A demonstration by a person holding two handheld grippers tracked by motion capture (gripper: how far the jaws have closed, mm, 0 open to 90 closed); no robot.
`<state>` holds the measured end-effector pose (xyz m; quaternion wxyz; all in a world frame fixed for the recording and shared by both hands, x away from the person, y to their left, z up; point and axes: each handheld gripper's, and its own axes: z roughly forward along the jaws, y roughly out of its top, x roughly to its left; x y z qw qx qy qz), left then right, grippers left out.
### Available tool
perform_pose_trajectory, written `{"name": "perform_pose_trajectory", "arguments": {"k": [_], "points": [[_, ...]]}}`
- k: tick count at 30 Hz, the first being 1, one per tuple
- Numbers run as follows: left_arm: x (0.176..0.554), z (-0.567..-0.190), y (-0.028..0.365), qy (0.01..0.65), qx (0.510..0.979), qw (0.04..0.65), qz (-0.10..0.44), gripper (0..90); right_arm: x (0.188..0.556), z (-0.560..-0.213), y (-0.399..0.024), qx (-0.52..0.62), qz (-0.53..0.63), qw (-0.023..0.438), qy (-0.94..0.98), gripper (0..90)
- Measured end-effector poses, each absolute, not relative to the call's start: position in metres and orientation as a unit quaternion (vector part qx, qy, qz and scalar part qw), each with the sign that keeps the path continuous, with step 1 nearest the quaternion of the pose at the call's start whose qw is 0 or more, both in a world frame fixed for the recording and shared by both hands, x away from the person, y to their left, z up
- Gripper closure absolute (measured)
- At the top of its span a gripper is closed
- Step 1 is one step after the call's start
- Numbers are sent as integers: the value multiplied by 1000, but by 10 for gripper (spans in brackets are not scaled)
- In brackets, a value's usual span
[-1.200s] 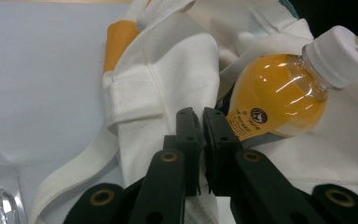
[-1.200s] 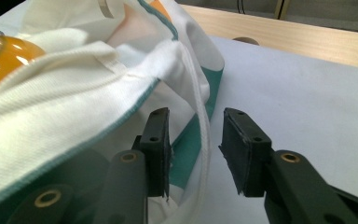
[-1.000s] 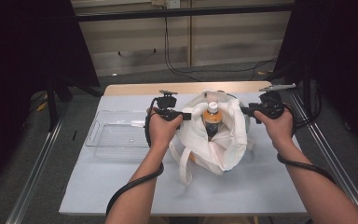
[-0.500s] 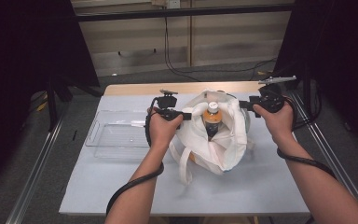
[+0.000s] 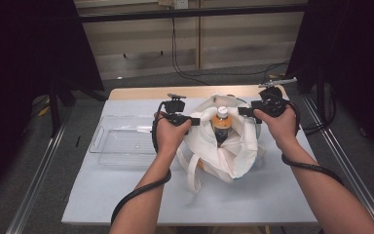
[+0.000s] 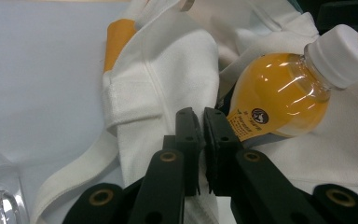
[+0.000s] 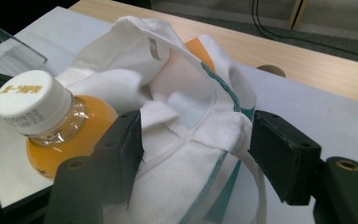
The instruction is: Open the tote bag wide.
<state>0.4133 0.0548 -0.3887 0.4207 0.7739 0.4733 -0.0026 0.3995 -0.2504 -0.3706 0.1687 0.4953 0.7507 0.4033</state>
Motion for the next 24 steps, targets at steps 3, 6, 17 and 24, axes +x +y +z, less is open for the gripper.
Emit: {"name": "perform_pose_trajectory", "arguments": {"k": [3,6,17,24], "points": [[413,-389,55,475,773,421,-3,855,400,-370,-247,490,401,171,755,344],[413,-389,54,475,772,422,-4,855,401,-372,-245,492,395,158,760,350],[413,-392,56,476,770,425,-1,854,398,-387,-244,484,365,163,779,634],[413,-391,55,475,770,425,0,853,396,-390,-251,490,381,163,767,718]]}}
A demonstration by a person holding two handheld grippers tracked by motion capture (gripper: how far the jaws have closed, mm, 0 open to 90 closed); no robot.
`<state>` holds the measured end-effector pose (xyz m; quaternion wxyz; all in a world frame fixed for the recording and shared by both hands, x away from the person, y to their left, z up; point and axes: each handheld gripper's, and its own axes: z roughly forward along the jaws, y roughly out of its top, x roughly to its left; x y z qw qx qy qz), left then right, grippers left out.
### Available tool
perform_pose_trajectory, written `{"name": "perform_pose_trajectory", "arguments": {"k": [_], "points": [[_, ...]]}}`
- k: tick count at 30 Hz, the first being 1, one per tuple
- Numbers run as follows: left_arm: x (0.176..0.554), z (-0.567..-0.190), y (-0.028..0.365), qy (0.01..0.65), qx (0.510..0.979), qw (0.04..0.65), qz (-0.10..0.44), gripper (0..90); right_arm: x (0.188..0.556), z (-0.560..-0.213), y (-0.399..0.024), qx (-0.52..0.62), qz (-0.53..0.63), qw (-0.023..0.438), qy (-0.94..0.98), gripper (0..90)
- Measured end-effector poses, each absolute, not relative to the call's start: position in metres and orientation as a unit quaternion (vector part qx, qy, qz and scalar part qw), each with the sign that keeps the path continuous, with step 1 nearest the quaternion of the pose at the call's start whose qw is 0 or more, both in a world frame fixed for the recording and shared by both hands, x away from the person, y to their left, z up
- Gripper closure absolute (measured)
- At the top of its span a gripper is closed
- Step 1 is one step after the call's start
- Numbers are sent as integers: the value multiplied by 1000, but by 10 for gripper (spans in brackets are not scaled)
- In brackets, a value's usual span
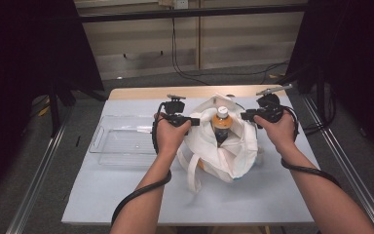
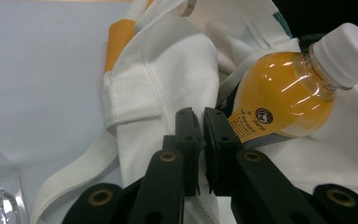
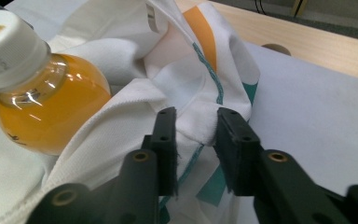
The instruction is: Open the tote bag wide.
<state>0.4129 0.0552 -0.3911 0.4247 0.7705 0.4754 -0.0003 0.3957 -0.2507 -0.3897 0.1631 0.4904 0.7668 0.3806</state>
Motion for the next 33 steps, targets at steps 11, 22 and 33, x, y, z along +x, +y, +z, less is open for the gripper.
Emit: {"name": "perform_pose_trajectory", "arguments": {"k": [11,22,33], "points": [[412,-390,55,475,769,427,1,849,394,-369,-254,497,400,178,750,556],[412,-389,55,473,773,422,3,849,396,-363,-240,498,402,162,751,401],[412,-389,54,474,774,421,5,849,396,-361,-240,502,404,166,747,356]]}}
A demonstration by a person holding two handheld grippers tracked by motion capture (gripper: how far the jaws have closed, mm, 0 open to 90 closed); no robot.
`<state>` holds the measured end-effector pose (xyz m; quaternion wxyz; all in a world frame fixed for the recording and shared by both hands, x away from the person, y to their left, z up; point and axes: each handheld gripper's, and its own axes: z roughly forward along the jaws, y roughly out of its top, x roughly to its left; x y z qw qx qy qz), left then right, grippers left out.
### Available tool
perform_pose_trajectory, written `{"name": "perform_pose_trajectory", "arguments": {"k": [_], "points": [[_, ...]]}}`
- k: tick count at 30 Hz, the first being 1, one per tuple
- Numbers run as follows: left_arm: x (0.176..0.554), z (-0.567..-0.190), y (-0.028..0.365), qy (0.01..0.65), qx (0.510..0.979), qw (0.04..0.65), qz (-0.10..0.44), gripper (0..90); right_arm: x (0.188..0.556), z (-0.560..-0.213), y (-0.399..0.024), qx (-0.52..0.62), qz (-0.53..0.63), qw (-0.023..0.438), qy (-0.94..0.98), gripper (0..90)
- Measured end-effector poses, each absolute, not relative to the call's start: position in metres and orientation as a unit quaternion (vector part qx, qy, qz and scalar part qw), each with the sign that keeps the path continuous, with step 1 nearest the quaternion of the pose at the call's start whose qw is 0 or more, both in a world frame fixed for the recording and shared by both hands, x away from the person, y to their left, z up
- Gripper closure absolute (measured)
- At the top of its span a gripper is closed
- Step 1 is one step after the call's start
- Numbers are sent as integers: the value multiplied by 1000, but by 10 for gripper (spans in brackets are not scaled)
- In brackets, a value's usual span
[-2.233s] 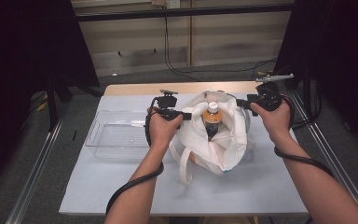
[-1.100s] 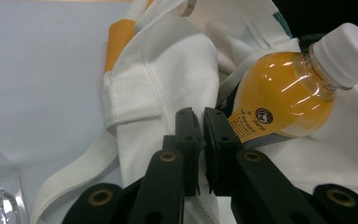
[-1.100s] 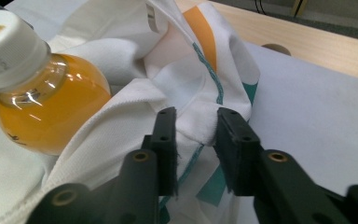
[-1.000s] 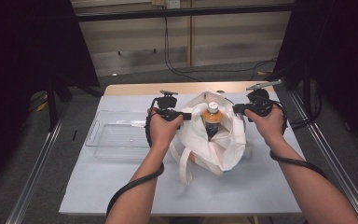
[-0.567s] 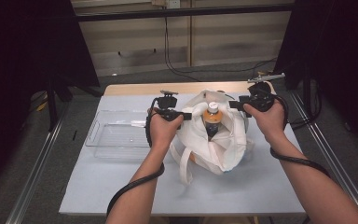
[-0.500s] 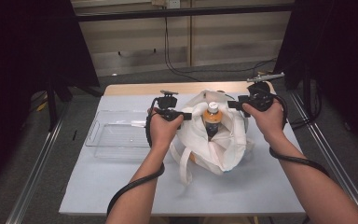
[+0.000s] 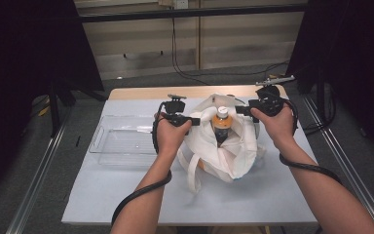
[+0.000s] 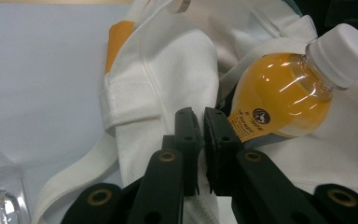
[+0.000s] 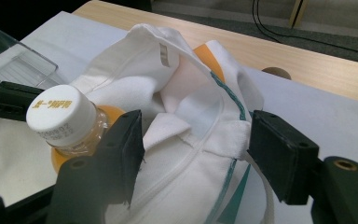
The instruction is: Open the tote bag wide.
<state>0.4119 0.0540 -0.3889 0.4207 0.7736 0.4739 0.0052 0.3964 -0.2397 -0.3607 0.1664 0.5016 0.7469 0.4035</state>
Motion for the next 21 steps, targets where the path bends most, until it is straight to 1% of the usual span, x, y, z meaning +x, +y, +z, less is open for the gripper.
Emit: {"name": "perform_pose_trajectory", "arguments": {"k": [8,14,16,17,18,21], "points": [[412,-389,53,474,774,420,7,847,396,-359,-235,498,398,165,752,296],[411,-390,54,477,771,422,6,848,395,-366,-231,494,377,165,766,304],[411,-391,54,476,771,422,7,848,394,-369,-231,493,375,165,768,322],[411,-391,54,475,773,421,8,848,394,-370,-231,493,376,164,767,350],[411,-391,54,475,773,421,8,848,394,-371,-233,490,379,159,768,401],[411,-392,54,475,775,417,12,850,393,-374,-235,485,377,158,773,518]]}}
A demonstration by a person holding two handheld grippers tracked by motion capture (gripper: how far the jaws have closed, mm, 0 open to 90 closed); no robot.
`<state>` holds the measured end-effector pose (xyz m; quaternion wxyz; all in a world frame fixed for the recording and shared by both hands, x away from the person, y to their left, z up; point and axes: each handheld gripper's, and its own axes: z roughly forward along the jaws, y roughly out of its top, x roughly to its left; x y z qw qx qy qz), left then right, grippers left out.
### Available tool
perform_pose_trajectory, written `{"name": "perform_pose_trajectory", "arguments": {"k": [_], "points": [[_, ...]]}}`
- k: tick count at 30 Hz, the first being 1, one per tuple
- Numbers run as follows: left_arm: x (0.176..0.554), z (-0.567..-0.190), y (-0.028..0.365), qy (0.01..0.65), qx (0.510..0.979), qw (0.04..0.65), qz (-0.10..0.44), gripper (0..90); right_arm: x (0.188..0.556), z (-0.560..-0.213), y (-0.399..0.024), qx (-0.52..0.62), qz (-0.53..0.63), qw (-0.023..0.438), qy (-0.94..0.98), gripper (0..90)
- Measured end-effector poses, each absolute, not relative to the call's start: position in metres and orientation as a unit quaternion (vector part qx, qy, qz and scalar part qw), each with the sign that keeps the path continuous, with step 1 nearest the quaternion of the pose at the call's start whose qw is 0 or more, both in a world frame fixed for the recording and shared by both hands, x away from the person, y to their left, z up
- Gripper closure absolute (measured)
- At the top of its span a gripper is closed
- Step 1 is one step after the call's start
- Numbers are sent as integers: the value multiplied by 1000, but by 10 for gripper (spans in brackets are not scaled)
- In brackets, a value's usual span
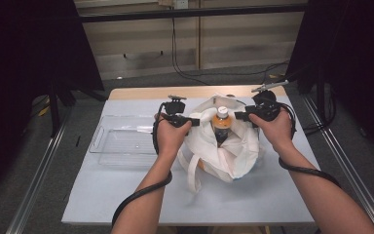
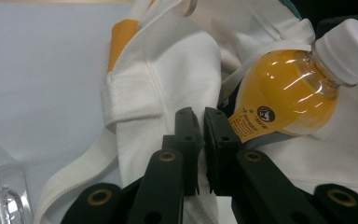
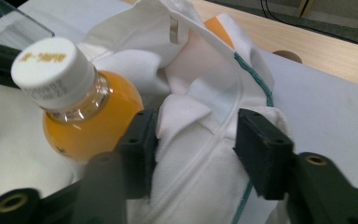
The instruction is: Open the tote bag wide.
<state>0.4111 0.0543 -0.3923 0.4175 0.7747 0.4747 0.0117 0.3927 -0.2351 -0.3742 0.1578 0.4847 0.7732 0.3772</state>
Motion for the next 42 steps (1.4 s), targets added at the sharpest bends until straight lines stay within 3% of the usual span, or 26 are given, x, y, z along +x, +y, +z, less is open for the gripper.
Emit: {"name": "perform_pose_trajectory", "arguments": {"k": [5,12,30,42], "points": [[411,-393,53,477,774,417,15,852,390,-382,-237,465,362,161,791,728],[412,-394,53,475,779,408,23,861,387,-394,-242,467,355,165,793,817],[415,-411,64,501,775,385,38,874,385,-423,-258,507,365,163,763,838],[415,-412,66,498,775,389,30,870,381,-424,-262,512,378,164,754,843]]}}
